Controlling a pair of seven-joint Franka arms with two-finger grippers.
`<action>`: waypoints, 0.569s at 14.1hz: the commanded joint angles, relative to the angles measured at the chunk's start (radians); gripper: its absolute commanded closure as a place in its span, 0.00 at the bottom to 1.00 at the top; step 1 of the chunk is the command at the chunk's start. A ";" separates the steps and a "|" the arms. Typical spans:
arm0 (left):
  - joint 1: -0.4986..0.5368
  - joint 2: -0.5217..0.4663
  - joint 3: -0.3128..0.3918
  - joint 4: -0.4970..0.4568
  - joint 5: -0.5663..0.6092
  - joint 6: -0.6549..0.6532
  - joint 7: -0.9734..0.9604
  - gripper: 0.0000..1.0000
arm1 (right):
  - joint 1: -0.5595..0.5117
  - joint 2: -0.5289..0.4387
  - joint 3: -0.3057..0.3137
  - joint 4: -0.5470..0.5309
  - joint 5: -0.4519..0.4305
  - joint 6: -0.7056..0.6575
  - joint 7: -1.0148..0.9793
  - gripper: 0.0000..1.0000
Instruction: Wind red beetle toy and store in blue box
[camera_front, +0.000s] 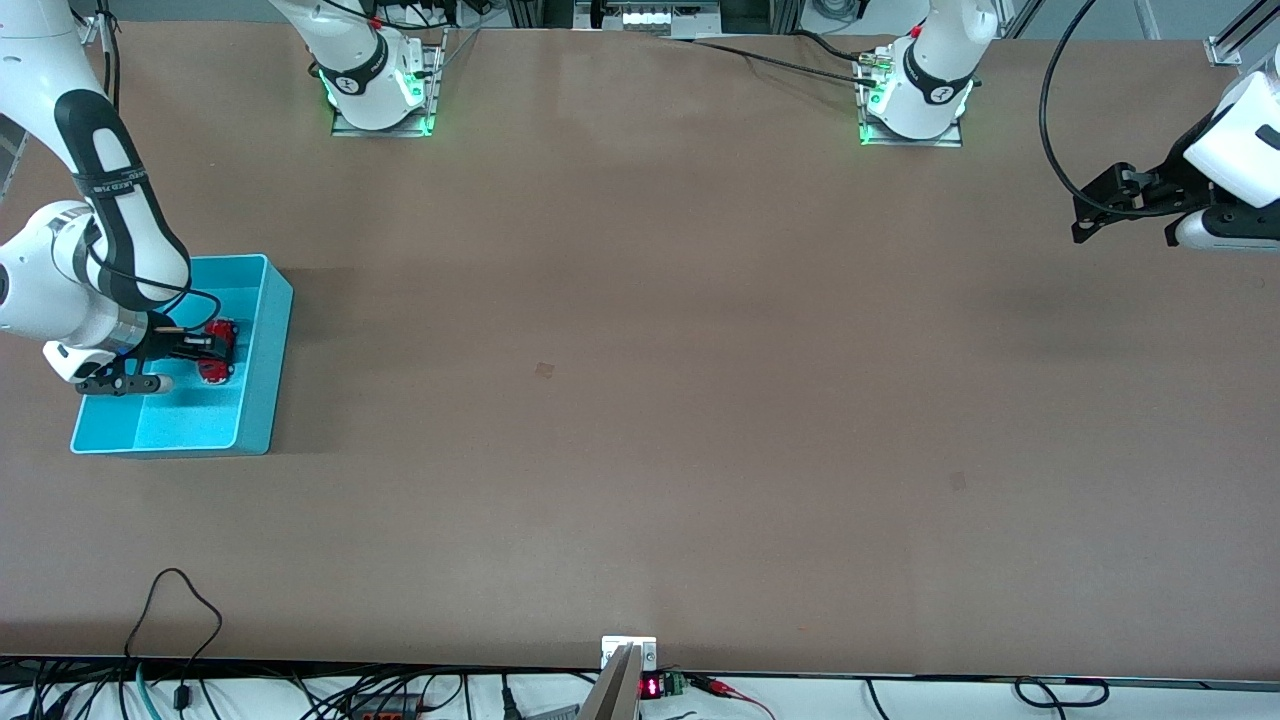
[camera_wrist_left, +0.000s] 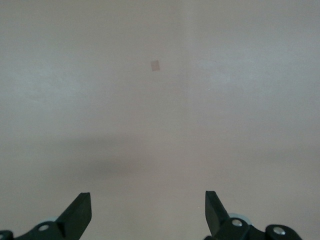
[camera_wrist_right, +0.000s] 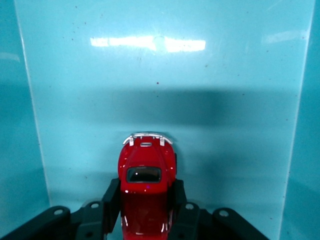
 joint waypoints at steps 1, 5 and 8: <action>0.008 0.011 -0.005 0.031 0.003 -0.024 0.021 0.00 | -0.003 -0.059 0.008 -0.007 -0.010 -0.005 0.017 0.00; 0.008 0.011 -0.005 0.031 0.003 -0.025 0.023 0.00 | 0.038 -0.192 0.010 0.059 0.004 -0.204 0.027 0.00; 0.008 0.011 -0.005 0.031 0.003 -0.024 0.023 0.00 | 0.109 -0.274 0.010 0.158 0.004 -0.392 0.114 0.00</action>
